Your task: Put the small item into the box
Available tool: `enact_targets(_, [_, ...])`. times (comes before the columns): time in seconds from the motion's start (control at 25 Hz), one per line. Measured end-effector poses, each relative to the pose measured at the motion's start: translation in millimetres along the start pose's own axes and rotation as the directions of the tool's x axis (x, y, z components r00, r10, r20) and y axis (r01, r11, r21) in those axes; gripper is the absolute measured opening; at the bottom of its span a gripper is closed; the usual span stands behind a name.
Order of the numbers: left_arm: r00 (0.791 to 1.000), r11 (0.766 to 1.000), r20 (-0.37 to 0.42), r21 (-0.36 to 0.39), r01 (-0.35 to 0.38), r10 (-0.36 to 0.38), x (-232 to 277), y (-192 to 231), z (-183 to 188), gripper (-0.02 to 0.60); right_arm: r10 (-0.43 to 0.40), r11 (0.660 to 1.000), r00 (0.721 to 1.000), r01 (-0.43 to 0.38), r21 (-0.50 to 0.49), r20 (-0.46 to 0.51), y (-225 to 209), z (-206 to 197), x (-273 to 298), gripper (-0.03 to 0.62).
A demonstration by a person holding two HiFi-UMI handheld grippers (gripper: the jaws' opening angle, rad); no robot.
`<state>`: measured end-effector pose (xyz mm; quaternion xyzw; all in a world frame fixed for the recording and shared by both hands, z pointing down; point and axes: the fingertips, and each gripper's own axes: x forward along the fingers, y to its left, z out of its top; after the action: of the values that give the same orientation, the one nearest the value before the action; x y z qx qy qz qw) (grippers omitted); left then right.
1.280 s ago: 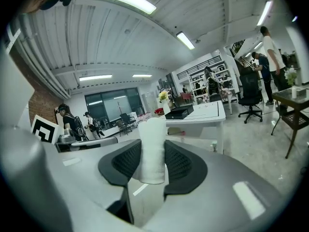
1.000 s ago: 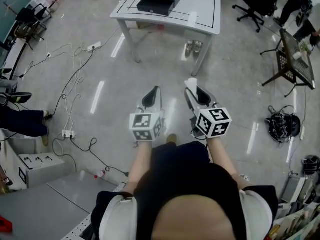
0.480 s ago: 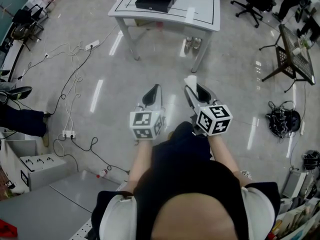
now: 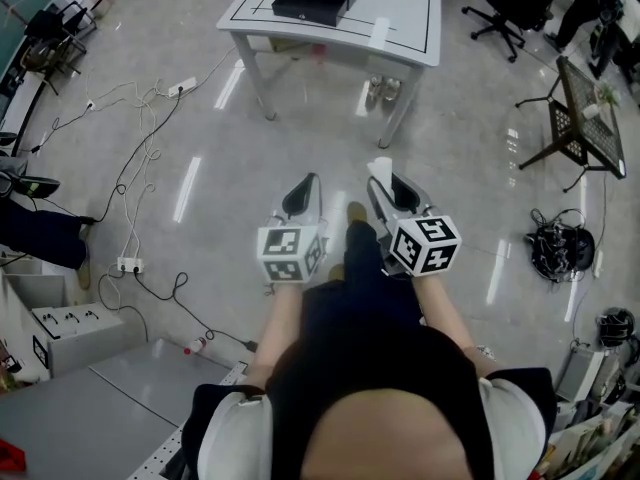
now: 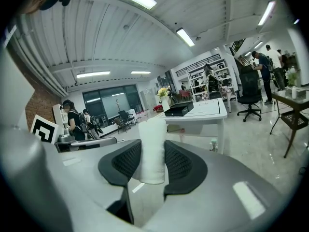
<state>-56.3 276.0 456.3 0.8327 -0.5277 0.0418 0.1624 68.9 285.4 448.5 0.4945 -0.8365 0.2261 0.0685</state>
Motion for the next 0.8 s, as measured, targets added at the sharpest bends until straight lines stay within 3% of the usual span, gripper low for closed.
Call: enact_targets(0.8, [1.0,1.0,-0.022,-0.001,-0.01,0.01,86,5,24,0.011,0.008,1.0,0.999,-0.007,0.018,-0.034,-61,37,50,0.147])
